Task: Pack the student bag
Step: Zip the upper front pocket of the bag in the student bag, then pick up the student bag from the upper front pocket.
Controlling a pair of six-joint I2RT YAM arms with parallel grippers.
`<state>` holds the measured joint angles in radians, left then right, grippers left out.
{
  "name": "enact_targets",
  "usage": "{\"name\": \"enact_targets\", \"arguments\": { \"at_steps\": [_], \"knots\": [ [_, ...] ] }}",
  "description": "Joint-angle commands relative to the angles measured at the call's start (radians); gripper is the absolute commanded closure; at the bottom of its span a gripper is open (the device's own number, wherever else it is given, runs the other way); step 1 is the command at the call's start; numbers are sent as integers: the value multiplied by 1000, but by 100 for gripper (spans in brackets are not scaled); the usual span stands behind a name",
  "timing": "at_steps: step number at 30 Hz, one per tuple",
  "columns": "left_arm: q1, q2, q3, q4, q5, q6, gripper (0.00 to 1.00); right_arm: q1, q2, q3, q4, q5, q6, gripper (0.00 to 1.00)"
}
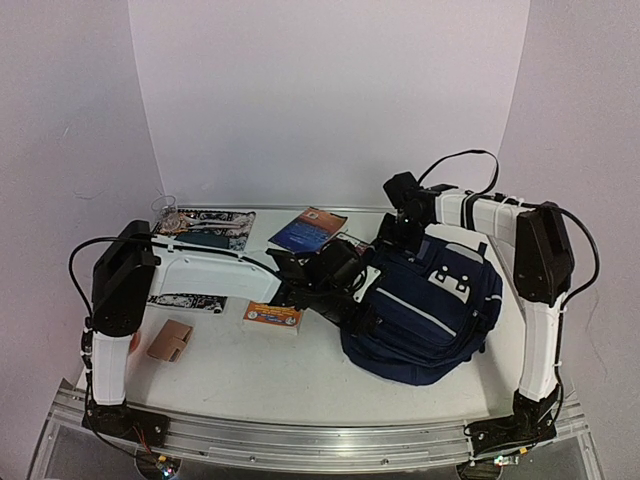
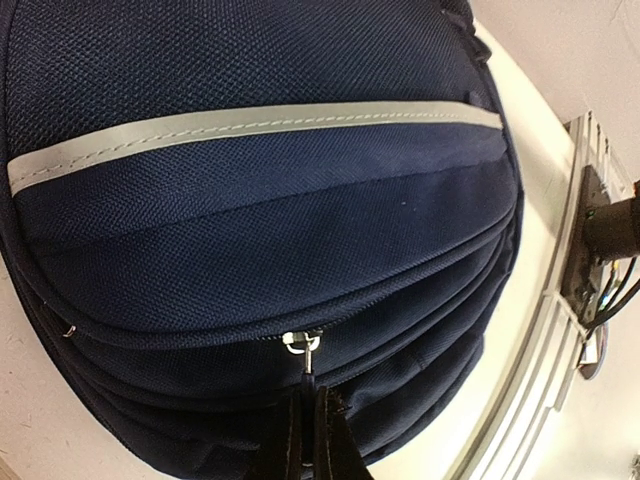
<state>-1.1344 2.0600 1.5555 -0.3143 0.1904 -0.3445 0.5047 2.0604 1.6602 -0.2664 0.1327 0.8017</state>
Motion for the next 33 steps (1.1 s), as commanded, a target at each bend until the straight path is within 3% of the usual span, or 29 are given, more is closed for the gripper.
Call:
{"name": "enact_targets", "arguments": {
  "at_steps": [1,7,9,13,15,20,26,33],
  "knots": [
    [-40,-58,16,82,108,-85,100,17,14,91,99,61,58,100],
    [-25,-81,-31,105,50,-161,88,24,6,72,127,-74,-59,98],
    [-22,-87,-39,109,52,-165,83,23,-33,25,129,-88,-98,90],
    [-14,-100,-50,113,64,-178,64,24,-159,-100,132,-75,-166,68],
    [-4,-118,-62,114,73,-184,58,25,-237,-174,131,-67,-183,64],
    [58,-205,-124,119,80,-198,48,63,-448,-390,114,-31,-175,62],
    [166,-245,-175,119,129,-250,43,193,-644,-608,94,-22,-47,60],
    [193,-186,-132,117,143,-317,38,390,-696,-735,96,13,141,61]
  ]
}}
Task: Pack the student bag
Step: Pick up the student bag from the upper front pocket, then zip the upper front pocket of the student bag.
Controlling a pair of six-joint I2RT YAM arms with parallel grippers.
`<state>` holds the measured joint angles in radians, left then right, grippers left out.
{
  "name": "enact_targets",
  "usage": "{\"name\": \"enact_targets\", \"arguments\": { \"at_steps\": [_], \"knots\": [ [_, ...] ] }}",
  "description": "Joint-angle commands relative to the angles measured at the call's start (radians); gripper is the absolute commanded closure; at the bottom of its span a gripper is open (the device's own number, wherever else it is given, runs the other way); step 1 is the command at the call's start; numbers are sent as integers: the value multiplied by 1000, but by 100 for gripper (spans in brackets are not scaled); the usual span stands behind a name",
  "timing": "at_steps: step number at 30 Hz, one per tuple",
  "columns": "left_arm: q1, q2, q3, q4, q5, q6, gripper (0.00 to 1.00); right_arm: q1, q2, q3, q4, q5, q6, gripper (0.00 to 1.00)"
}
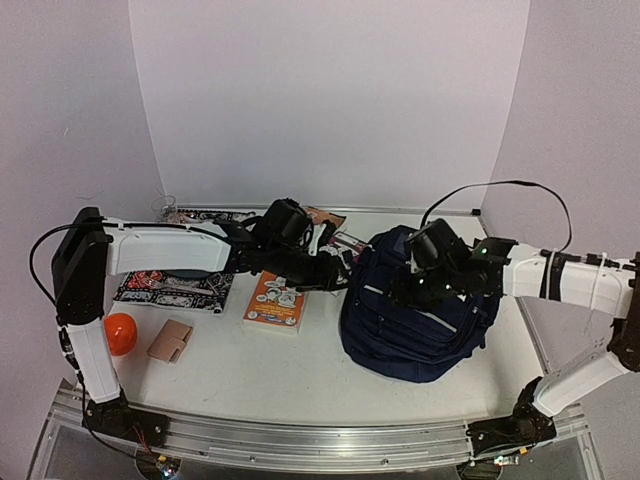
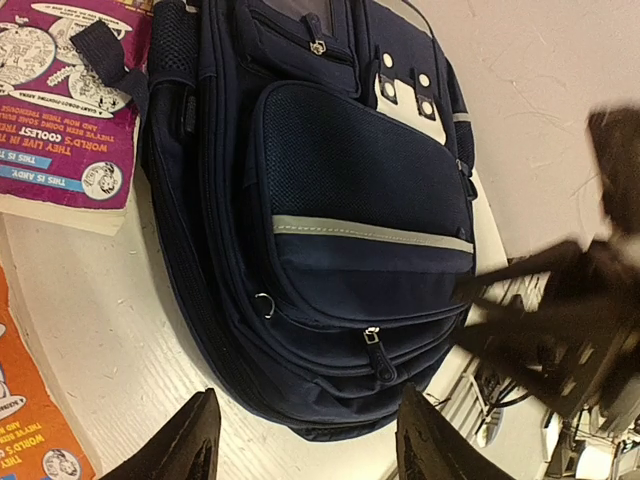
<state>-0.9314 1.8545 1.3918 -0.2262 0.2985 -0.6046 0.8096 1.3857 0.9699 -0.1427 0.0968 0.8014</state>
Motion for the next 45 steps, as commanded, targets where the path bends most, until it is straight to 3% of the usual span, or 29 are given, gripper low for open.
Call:
{"name": "enact_targets", "arguments": {
  "at_steps": [1,11,22,24,28,35,37,43,45],
  "knots": [
    [-7,35,37,30,39,-67,38,106,-19,-50,-24,61,165,62],
    [-6,163,94,30,101,-96,38,179,121,-6,-21,166,255,74],
    [-8,212,117,31,153,-110,38,178,217,24,-25,201,275,74],
    [-9,222,119,31,161,-115,38,180,231,37,-24,198,260,79],
    [-17,243,129,31,176,-122,40,178,227,37,-26,187,248,100],
    [-39,274,142,32,194,-139,43,179,188,18,-37,170,222,100],
    [-44,286,158,32,199,-142,48,178,191,26,-42,163,208,100],
    [-36,277,162,31,149,-141,92,178,159,10,-57,162,166,100],
    [-22,261,144,30,133,-140,100,177,130,-13,-72,166,153,100]
  ]
}}
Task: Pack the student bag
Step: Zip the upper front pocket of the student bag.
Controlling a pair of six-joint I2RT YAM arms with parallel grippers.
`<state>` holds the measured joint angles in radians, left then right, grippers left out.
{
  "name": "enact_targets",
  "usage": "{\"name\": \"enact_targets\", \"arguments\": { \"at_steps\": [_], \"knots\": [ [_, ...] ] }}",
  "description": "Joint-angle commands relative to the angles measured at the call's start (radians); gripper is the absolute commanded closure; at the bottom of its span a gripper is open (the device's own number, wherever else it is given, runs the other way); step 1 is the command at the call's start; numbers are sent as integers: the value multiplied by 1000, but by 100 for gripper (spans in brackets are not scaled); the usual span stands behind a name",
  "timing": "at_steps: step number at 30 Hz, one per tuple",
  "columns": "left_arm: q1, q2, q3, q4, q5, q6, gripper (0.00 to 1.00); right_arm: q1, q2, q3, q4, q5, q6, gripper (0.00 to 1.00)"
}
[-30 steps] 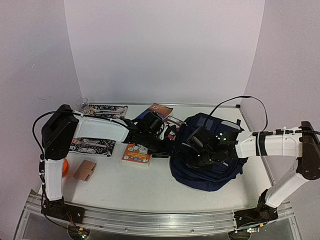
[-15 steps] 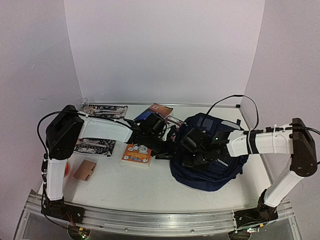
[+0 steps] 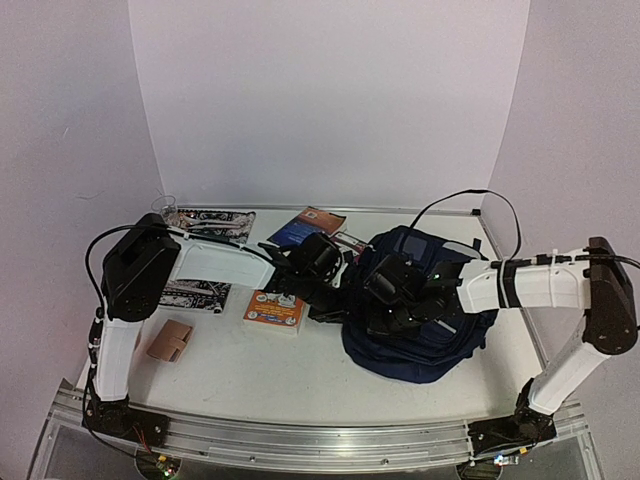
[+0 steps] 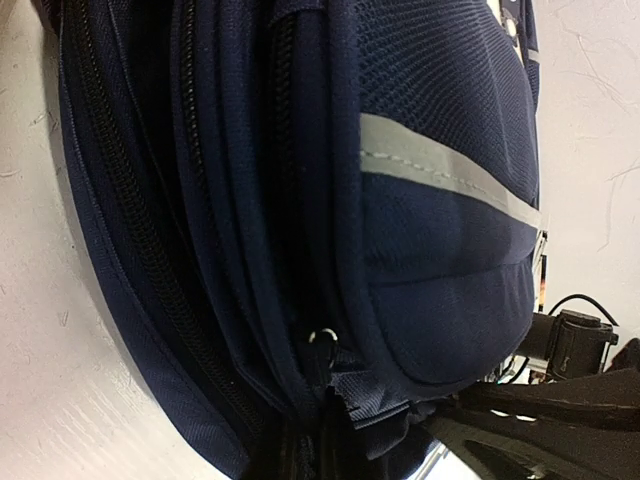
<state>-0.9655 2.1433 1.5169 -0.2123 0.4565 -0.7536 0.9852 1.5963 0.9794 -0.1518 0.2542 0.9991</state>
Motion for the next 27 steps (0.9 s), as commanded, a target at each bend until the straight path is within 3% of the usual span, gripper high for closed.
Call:
{"name": "enact_targets", "arguments": {
  "at_steps": [1,15,20,27],
  "knots": [
    [21,-37,9,16,-31,11,100,2,-95,-34,-74,7,-54,100],
    [178,-144,-21,-91,-126,113,100,2,-400,-218,-341,32,-31,100],
    [220,-102,70,-193,-190,195,100,2,-494,-256,-387,23,-20,100],
    [257,-14,244,-346,-352,290,100,2,-482,-236,-343,-28,-107,100]
  ]
}}
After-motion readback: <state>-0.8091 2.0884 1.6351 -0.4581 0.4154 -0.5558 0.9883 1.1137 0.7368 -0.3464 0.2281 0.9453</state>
